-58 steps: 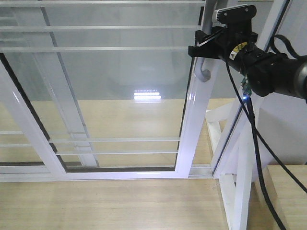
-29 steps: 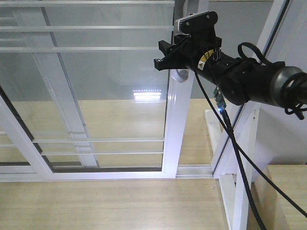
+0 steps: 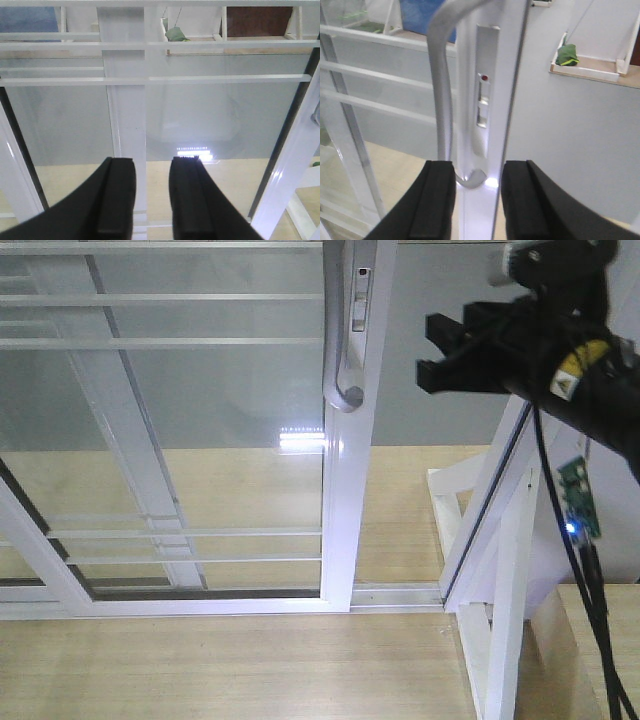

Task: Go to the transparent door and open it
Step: 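Pull the handle with the right gripper, sliding the door partly open, then release the handle with the right gripper and grasp the door frame with the left gripper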

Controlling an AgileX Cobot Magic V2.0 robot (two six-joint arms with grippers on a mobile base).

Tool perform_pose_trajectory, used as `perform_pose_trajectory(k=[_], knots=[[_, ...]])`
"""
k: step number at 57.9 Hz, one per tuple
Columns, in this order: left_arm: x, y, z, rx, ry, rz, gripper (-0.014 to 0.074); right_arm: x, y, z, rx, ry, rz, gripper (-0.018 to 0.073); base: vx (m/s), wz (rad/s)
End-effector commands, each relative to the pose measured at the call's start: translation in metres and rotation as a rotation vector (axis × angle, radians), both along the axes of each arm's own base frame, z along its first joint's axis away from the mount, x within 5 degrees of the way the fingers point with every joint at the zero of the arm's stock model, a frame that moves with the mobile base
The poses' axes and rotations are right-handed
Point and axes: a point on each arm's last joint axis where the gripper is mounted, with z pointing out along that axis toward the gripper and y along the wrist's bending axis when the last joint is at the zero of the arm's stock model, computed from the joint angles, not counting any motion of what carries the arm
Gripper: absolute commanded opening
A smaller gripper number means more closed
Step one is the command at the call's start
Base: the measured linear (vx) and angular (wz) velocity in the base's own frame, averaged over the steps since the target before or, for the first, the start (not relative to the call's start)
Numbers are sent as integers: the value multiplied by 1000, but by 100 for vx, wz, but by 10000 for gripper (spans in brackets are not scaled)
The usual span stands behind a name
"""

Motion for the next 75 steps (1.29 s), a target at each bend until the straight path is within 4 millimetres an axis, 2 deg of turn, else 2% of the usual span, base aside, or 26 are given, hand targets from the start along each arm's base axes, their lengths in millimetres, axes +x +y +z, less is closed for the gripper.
perform_pose_trajectory(k=[1,12,20,27,33,45,56,65,75], knots=[[4,-4,17,2,-114,-33,339,-28,-19,15,21,-95,-29,307,0,0],[10,-14,25,68,-233,-121,381,-78,-43,1,-54,9,-86,311,0,0],[28,-30,27,36,-323,-202,443,-94,-51,2,-69,40,-110,341,0,0],[53,-49,21,0,-328,-281,482,-96,-51,4,-67,34,-111,353,0,0],[78,-71,26,7,-346,-364,484,-96,-51,4,-66,34,-111,352,0,0],[142,-120,32,2,-342,-463,484,-96,-51,4,-65,32,-111,352,0,0],[192,-155,33,-8,-361,-497,484,-96,-51,4,-65,31,-111,352,0,0],[222,-182,28,-66,-355,-524,484,-96,-51,4,-65,33,-111,352,0,0],[245,-207,25,-102,-367,-548,484,-96,-52,3,-69,41,-113,352,0,0]])
